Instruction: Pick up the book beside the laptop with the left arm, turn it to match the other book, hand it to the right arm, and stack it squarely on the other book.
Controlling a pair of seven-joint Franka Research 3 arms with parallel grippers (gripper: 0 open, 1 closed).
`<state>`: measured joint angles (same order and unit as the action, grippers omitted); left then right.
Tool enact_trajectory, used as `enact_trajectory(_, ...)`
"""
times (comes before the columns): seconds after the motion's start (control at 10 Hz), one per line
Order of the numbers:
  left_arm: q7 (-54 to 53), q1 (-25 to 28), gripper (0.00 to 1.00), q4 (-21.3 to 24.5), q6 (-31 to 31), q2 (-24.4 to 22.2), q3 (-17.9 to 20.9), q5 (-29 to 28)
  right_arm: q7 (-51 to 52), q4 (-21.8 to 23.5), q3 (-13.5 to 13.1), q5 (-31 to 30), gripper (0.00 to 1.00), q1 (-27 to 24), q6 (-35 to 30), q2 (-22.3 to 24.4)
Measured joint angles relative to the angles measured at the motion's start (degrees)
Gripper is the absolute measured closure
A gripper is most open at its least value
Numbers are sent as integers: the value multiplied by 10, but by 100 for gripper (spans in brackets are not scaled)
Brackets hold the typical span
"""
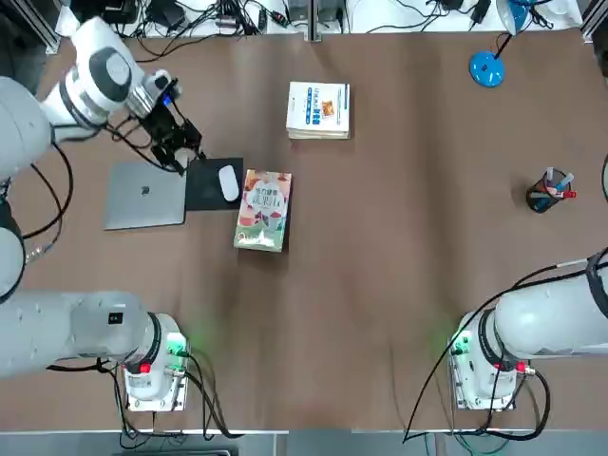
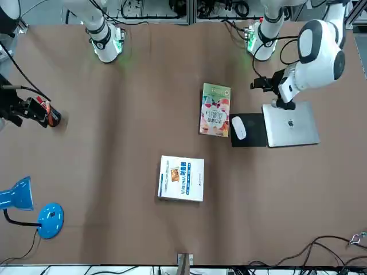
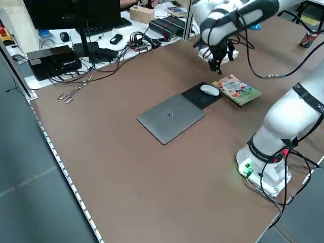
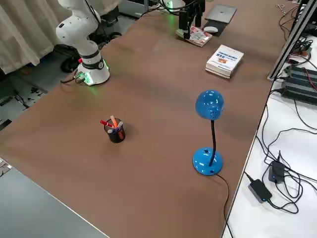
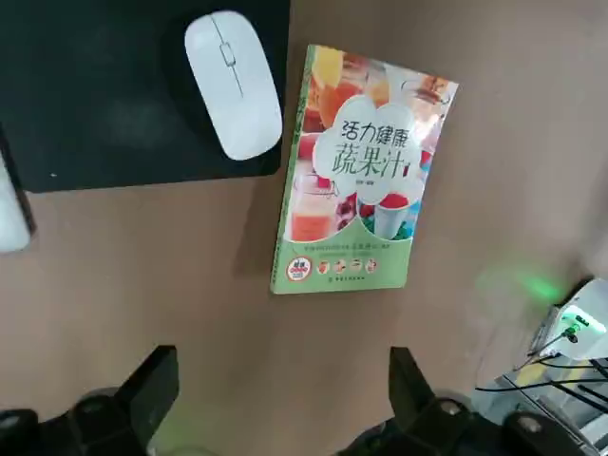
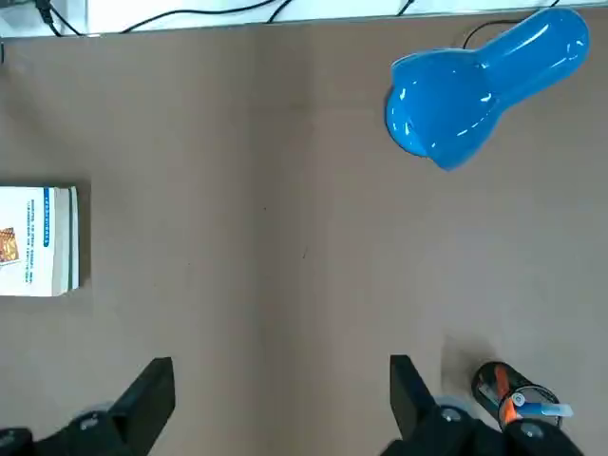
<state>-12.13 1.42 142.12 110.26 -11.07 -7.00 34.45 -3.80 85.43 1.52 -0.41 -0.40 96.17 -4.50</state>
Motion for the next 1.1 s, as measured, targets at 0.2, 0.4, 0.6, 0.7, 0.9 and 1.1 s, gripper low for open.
enact_trajectory(0.2,-79,8,4,58,56,10,0,66,0,0,0,0,0,3,0,0)
enact_trajectory(0.4,-129,8,7,87,90,36,-9,106,0,0,0,0,0,3,0,0)
enact_trajectory(0.6,-177,8,5,90,123,82,-37,196,0,0,0,0,0,4,0,-1)
enact_trajectory(0.7,-200,7,5,92,144,105,-57,232,0,0,0,0,0,4,1,-2)
enact_trajectory(0.9,-255,7,5,99,170,146,-72,273,0,0,0,0,0,4,4,-3)
enact_trajectory(1.1,-316,9,5,101,176,182,-71,296,0,0,0,0,0,4,5,-3)
